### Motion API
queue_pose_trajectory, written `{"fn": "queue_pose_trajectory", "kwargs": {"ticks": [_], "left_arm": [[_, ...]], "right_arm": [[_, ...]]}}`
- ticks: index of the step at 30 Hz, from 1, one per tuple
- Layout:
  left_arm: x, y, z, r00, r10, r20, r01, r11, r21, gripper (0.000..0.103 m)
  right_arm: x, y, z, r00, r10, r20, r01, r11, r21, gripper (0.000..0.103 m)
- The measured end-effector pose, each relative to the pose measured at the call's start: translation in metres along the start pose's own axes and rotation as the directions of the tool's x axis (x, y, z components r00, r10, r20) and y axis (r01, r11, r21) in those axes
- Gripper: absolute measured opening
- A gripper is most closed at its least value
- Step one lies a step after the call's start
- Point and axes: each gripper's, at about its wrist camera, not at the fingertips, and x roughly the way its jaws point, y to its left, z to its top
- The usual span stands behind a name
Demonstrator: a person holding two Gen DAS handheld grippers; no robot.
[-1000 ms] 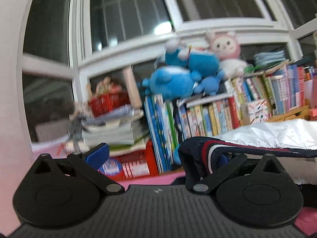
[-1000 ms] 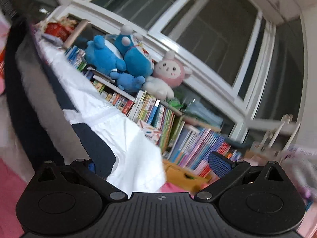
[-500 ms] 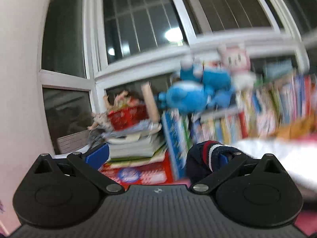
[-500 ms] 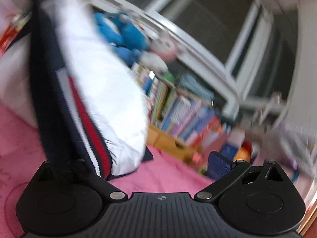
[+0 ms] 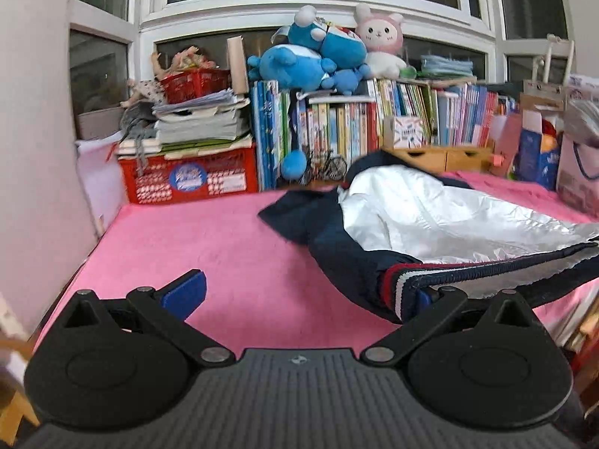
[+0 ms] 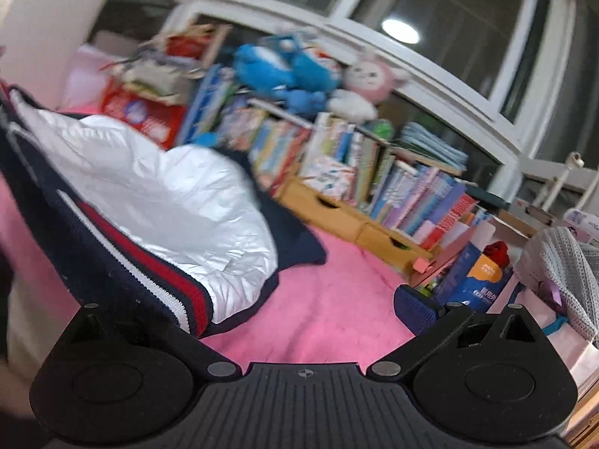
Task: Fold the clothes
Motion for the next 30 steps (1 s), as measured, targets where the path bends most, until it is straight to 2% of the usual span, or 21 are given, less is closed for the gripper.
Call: {"fn": "queue_pose_trajectory", "kwargs": {"ticks": [5, 10, 14, 18, 21, 23, 25, 27, 29, 30], "left_arm": [[0.014, -0.010, -0.056, 0.994, 0.027, -0.108, -0.023, 0.999, 0.033, 0.103], [0.052, -0.015, -0.098, 0.970, 0.026, -0.240, -0.018, 0.999, 0.035, 0.103], [0.070, -0.021, -0.114, 0.958, 0.015, -0.288, 0.004, 0.998, 0.065, 0.103], [0.081, -0.033, -0.122, 0.936, -0.003, -0.352, 0.047, 0.992, 0.117, 0.103], [0.068, -0.032, -0.124, 0.929, -0.079, -0.362, 0.141, 0.979, 0.148, 0.103], [0.059, -0.024, -0.128, 0.920, -0.129, -0.369, 0.190, 0.972, 0.135, 0.103], [0.053, -0.017, -0.135, 0.913, -0.151, -0.379, 0.204, 0.973, 0.103, 0.103], [0.050, -0.012, -0.142, 0.904, -0.146, -0.401, 0.190, 0.979, 0.071, 0.103], [0.036, -0.003, -0.139, 0.908, -0.166, -0.384, 0.199, 0.979, 0.048, 0.103], [0.026, 0.003, -0.135, 0.915, -0.181, -0.361, 0.209, 0.977, 0.041, 0.103]], "right_arm": [[-0.004, 0.039, -0.044, 0.991, 0.089, -0.102, -0.093, 0.995, -0.029, 0.103], [0.023, 0.065, -0.082, 0.965, 0.134, -0.226, -0.142, 0.990, -0.017, 0.103], [0.041, 0.067, -0.098, 0.949, 0.143, -0.281, -0.139, 0.990, 0.034, 0.103], [0.050, 0.080, -0.103, 0.940, 0.113, -0.323, -0.110, 0.994, 0.028, 0.103], [0.037, 0.088, -0.105, 0.949, 0.122, -0.291, -0.151, 0.985, -0.080, 0.103], [0.025, 0.083, -0.105, 0.953, 0.134, -0.271, -0.170, 0.979, -0.113, 0.103], [0.021, 0.073, -0.106, 0.951, 0.158, -0.266, -0.185, 0.980, -0.077, 0.103], [0.020, 0.064, -0.106, 0.948, 0.197, -0.250, -0.203, 0.979, 0.000, 0.103], [0.007, 0.049, -0.103, 0.935, 0.302, -0.189, -0.286, 0.952, 0.105, 0.103], [-0.002, 0.040, -0.103, 0.920, 0.362, -0.147, -0.341, 0.928, 0.150, 0.103]]}}
